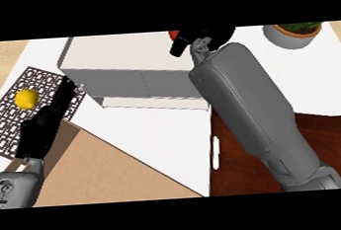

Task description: Pick the tomato from the tray and place it in the tiered shelf

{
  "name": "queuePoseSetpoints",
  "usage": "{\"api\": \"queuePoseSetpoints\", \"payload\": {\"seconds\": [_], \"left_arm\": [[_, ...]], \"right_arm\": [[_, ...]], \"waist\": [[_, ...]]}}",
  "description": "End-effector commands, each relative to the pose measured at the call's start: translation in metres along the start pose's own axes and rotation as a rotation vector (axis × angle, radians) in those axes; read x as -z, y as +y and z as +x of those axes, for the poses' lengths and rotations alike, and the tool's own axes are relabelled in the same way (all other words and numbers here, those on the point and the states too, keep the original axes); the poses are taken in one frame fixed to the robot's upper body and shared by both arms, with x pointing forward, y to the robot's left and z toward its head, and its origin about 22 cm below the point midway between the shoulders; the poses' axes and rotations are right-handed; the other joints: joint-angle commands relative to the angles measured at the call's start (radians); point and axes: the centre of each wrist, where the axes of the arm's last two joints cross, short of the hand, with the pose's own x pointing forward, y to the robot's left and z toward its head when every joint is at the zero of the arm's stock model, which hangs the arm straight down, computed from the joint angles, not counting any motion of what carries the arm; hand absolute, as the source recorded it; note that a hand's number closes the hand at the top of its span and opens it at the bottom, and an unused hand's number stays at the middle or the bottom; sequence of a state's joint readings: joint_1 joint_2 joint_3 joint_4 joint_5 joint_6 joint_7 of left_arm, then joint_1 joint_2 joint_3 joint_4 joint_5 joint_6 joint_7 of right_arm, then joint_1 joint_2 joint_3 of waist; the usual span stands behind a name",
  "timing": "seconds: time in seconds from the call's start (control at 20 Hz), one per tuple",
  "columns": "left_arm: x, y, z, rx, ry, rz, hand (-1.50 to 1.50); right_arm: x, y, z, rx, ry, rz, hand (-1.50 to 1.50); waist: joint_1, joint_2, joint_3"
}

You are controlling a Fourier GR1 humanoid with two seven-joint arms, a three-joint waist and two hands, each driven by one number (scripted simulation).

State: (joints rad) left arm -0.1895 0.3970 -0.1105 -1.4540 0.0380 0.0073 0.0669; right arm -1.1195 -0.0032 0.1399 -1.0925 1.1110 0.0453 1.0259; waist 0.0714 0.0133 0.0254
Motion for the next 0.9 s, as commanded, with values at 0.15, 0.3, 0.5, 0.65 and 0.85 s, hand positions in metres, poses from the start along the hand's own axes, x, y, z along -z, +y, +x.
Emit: {"api": "queuePoseSetpoints", "payload": {"seconds": [0.15,0.3,0.5,0.65,0.85], "left_arm": [[-0.013,-0.041,-0.027,-0.102,0.114,-0.126,0.00],[-0.005,-0.047,-0.022,-0.094,0.109,-0.141,0.00],[-0.006,-0.052,-0.026,-0.109,0.125,-0.148,0.00],[-0.011,-0.056,-0.033,-0.106,0.134,-0.131,0.00],[-0.011,-0.055,-0.034,-0.097,0.164,-0.112,0.00]], "right_arm": [[0.032,-0.008,-0.025,0.495,0.189,0.129,-1.50],[0.039,-0.004,-0.035,0.670,0.228,0.156,-1.50],[0.040,-0.014,-0.027,0.873,0.177,0.090,-1.50],[0.039,-0.008,-0.026,0.940,0.160,-0.004,-1.50],[0.040,-0.009,-0.021,1.004,0.155,-0.199,-1.50]], "waist": [[0.052,0.030,-0.021],[0.045,0.030,-0.022],[0.054,0.029,-0.024],[0.036,0.020,-0.026],[0.003,0.012,-0.027]]}}
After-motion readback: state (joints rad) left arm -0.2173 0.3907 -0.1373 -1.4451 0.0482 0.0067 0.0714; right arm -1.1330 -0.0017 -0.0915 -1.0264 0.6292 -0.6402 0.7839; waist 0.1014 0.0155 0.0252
